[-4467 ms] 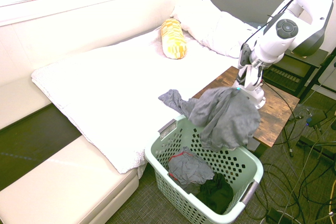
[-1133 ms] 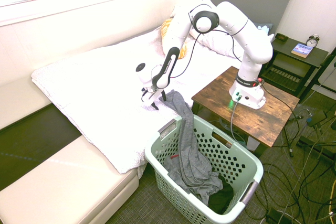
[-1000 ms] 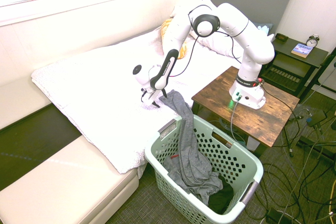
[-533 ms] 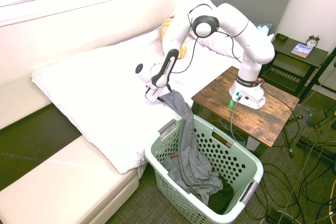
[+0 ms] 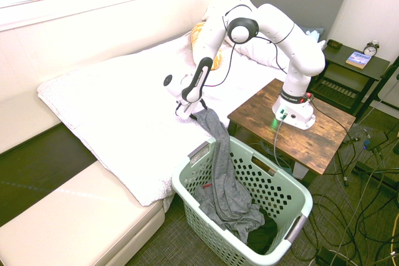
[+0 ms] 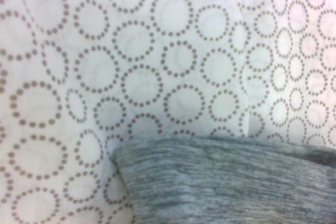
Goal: Put my clothes in the laundry bag
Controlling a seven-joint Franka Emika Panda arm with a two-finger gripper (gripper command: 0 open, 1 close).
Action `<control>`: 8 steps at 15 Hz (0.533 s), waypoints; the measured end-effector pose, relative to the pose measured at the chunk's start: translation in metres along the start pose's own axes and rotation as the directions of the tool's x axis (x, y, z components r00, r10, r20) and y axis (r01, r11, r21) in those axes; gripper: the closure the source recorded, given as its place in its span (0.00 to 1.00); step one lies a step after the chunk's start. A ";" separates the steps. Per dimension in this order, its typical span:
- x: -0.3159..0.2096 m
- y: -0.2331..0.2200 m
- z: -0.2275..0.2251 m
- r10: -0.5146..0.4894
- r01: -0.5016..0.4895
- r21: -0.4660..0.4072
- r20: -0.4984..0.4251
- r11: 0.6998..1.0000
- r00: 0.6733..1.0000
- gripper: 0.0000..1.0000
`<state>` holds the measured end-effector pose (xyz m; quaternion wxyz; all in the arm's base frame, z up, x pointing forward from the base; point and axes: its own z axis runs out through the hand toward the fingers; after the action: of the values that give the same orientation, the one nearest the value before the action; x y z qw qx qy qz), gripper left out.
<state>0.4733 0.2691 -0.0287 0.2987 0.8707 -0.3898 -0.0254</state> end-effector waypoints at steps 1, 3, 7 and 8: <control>0.000 0.000 0.000 -0.004 0.004 0.002 0.003 1.000 1.000 1.00; -0.002 0.000 0.000 -0.012 0.012 0.002 0.010 1.000 1.000 1.00; -0.029 -0.002 -0.007 -0.045 0.045 0.014 0.021 0.999 0.999 1.00; -0.033 -0.002 -0.008 -0.050 0.050 0.016 0.020 0.999 0.999 1.00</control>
<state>0.4543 0.2970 -0.0292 0.2872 0.8822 -0.3711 -0.0385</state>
